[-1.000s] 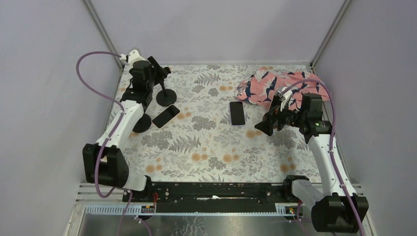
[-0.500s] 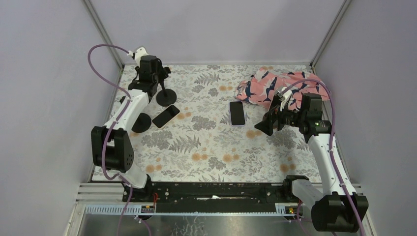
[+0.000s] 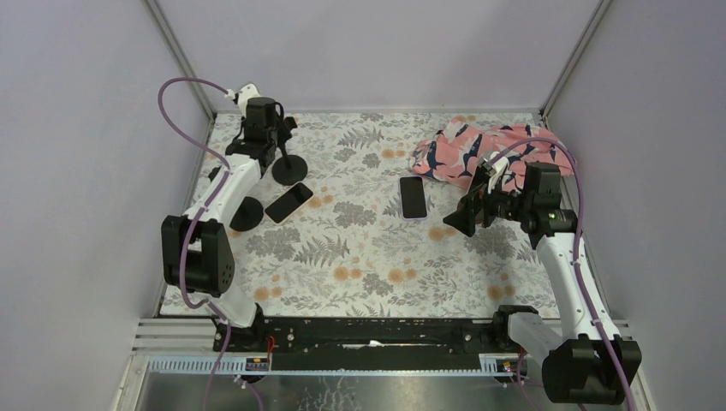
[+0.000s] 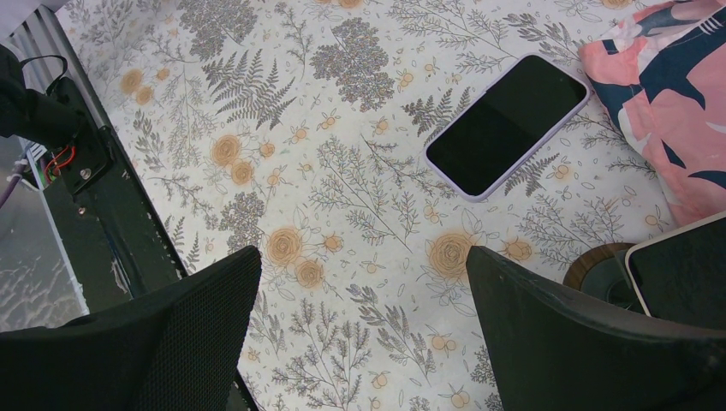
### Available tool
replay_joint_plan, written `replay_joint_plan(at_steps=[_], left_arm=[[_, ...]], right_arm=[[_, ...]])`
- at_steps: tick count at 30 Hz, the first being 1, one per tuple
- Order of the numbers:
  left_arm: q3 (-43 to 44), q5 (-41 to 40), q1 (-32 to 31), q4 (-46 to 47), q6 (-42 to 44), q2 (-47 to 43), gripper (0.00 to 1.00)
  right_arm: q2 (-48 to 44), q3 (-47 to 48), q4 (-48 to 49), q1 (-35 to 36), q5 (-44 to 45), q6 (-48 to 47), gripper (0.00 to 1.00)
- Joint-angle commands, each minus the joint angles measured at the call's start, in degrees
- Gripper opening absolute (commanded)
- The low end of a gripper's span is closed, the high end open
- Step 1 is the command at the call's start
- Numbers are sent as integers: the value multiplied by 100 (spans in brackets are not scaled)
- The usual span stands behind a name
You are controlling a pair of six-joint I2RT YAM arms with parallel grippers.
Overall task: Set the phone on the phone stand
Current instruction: Pick up the phone stand at the center of the board.
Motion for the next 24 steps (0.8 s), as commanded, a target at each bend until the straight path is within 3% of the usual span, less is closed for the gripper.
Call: replay_joint_plan(at_steps=[1, 10, 24], left_arm=[[90, 166, 39, 38, 131, 106, 41], [103, 508, 39, 192, 394, -85, 20], [-391, 1750, -183, 1399, 1147, -734, 7]], right_arm=[[12, 29, -2, 14, -78, -58, 98], [38, 21, -6, 12, -86, -58, 99], [42, 3, 12, 14, -103, -56, 99]])
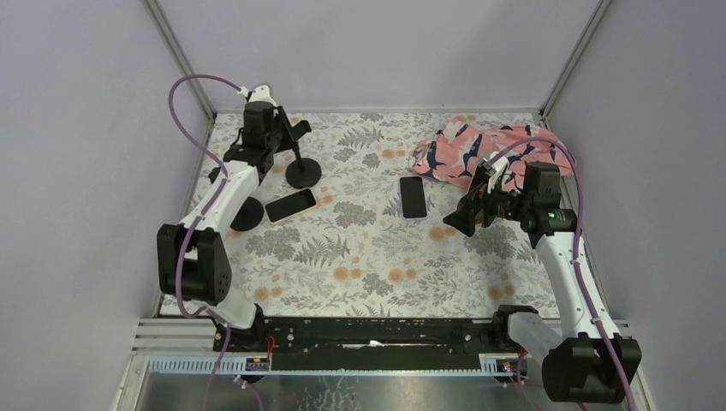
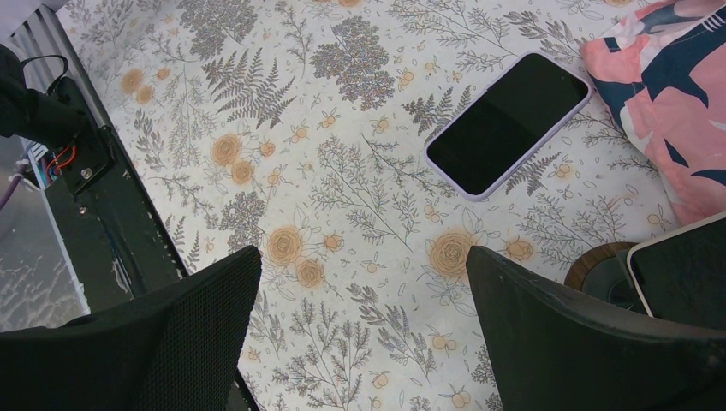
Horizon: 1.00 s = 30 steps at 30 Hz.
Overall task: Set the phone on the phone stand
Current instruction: Pick up the phone stand at the center of the board, then place the phone stand at the center of the board.
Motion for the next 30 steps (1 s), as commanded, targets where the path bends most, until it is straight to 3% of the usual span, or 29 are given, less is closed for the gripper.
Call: replay_joint_plan(at_steps=[1, 13, 20, 24, 30], left_arm=[[-160, 553, -173, 1231, 438, -500, 7], [-858, 1835, -764, 1579, 366, -1410, 2], [-1575, 2631, -1497, 1681, 302, -2006, 2], [-1896, 2553, -2117, 1657, 441, -2276, 2], [-2258, 1655, -2943, 1641, 563, -2505, 2]], right_arm=[[9, 3, 17, 14, -99, -58, 99], [22, -6, 11, 14, -107, -85, 99], [65, -15, -25, 14, -126, -143, 99], [101, -5, -54, 14, -109, -189, 99], [175, -6, -80, 14, -109, -230, 99]])
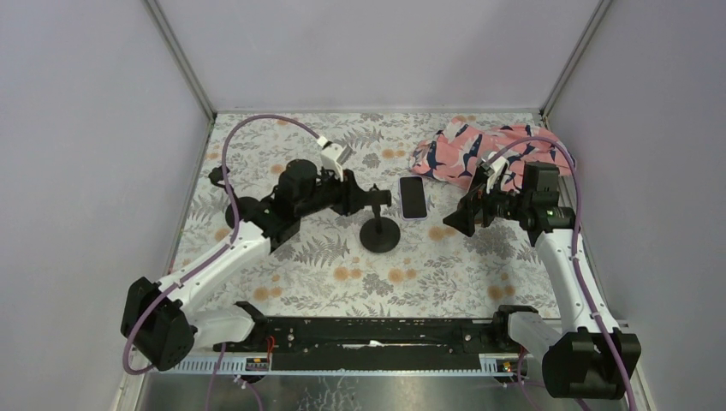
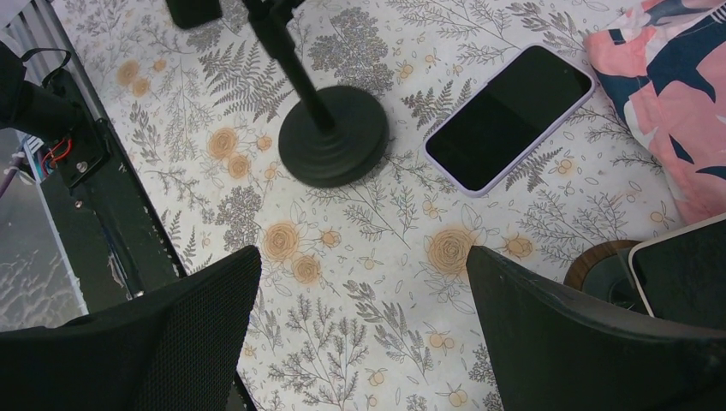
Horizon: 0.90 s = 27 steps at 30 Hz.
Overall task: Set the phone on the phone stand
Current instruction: Place the phone stand at the center of the board.
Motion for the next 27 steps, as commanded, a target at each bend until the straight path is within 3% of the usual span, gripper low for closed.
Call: replay_joint_plan(at_steps=[1, 10, 14, 15, 20, 27], left_arm=[[-142, -655, -402, 875, 125, -326, 2], [-478, -1707, -1164, 1099, 150, -402, 2], [-584, -1935, -1266, 1148, 59, -431, 8], [-597, -1933, -1287, 1149, 11, -433, 13], [-577, -1827, -1309, 1072, -247, -468, 59], [-575, -1425, -1309, 1228, -359, -799, 98]], right_arm=[[67, -6, -57, 14, -102, -107, 99], [146, -11, -74, 9, -102, -141, 99], [173, -14, -91, 14, -102, -160, 99], [179, -12, -92, 14, -108, -160, 100], [199, -6, -121, 14, -136, -193, 100], [207, 3, -154, 14, -163, -230, 100]])
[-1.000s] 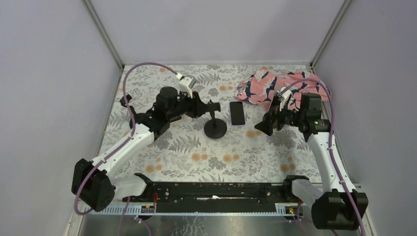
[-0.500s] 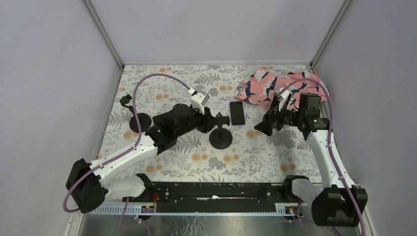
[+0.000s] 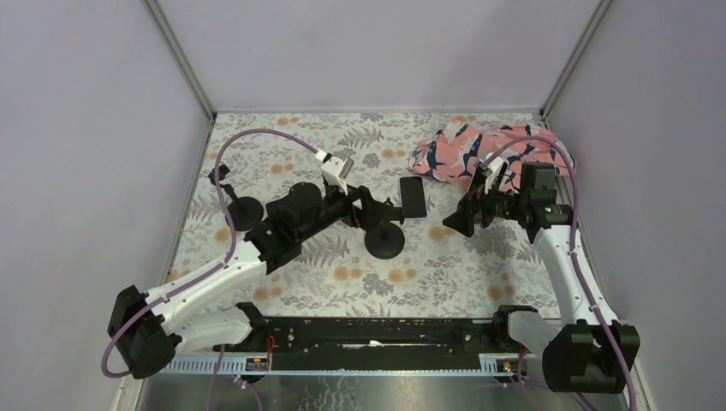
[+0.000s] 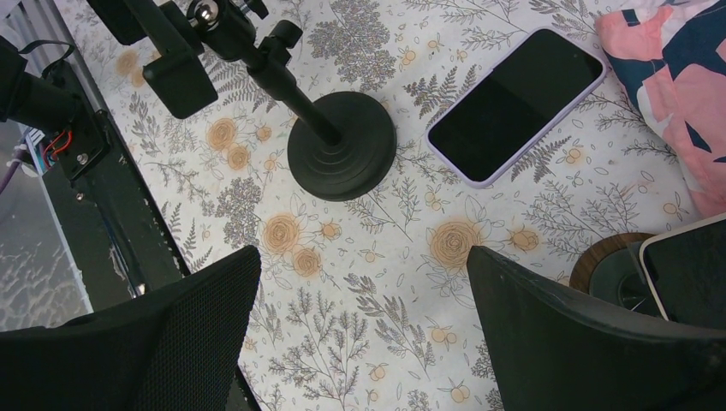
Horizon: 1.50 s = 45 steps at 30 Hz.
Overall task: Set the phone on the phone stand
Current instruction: Place the phone stand at the center of the board.
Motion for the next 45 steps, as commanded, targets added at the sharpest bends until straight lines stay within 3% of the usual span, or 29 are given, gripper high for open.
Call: replay_joint_plan(at_steps=[1, 19, 23, 34, 41, 45], left_arm=[[-2, 199, -30, 505, 18, -332, 99], [-1721, -18, -23, 1207, -345, -2021, 99], [-1822, -196, -23, 1288, -746, -2193, 93], [-1499, 51, -22, 1560, -1465, -1481, 81], [-1026, 215, -23, 701, -1028, -910, 77], [-757, 115, -22, 414, -913, -738, 77]], right_arm=[[5, 3, -57, 13, -161, -107, 100], [76, 32, -535, 14, -561, -725, 99], [111, 130, -767, 14, -412, -907, 98], [294, 717, -1167, 388, -348, -1017, 96], [480, 340, -336, 564, -536, -396, 95], [706, 456, -326, 621, -285, -222, 94]])
